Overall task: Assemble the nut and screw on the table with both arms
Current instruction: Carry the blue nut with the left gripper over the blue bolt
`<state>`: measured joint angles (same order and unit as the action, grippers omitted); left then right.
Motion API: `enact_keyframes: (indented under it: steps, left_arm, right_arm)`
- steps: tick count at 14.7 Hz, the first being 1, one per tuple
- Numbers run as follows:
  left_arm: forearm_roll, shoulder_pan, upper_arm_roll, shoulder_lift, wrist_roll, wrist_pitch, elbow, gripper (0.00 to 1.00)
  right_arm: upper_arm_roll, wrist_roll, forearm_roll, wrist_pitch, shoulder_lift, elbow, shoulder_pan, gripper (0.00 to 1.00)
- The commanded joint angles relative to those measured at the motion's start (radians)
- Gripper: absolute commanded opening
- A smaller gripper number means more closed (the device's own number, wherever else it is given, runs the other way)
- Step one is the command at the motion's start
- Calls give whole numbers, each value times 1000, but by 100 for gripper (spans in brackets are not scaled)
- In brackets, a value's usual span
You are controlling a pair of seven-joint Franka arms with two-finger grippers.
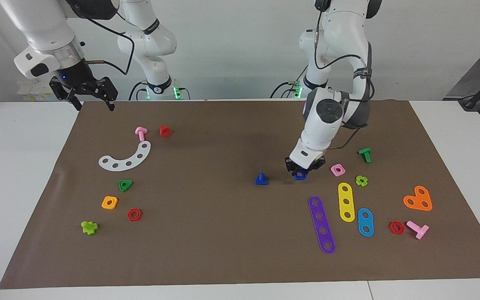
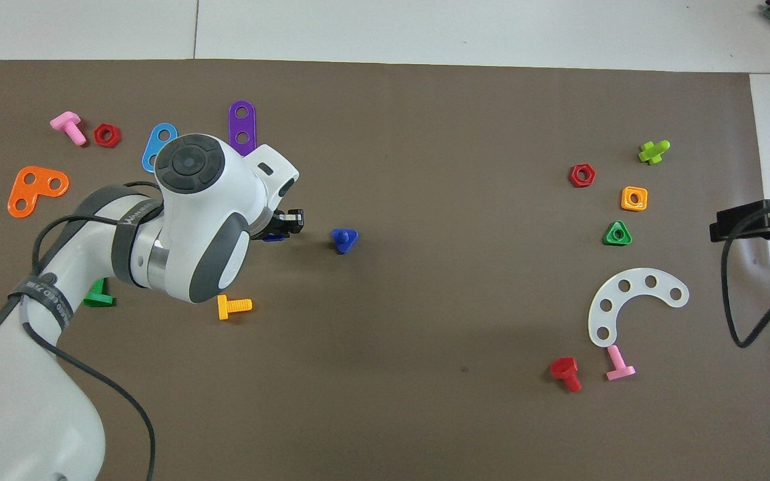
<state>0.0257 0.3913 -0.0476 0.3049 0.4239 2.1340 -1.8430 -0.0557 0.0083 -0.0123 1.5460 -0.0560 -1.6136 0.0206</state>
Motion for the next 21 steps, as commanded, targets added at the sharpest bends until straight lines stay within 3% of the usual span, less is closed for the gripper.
enact_keyframes:
  steps: [1,9,21]
  left_arm:
    - [46,58,19,51,62,-75,111,28]
    - [59,161,22,155,202,-88,235,26]
    - [48,170,22,163,207,-49,216,25]
  right_arm:
    - [7,15,12,11,-22,-26,-7,100]
    - [7,15,12,9,-22,-26,-7,100]
    - [7,15,12,9,-22,-26,-7,100]
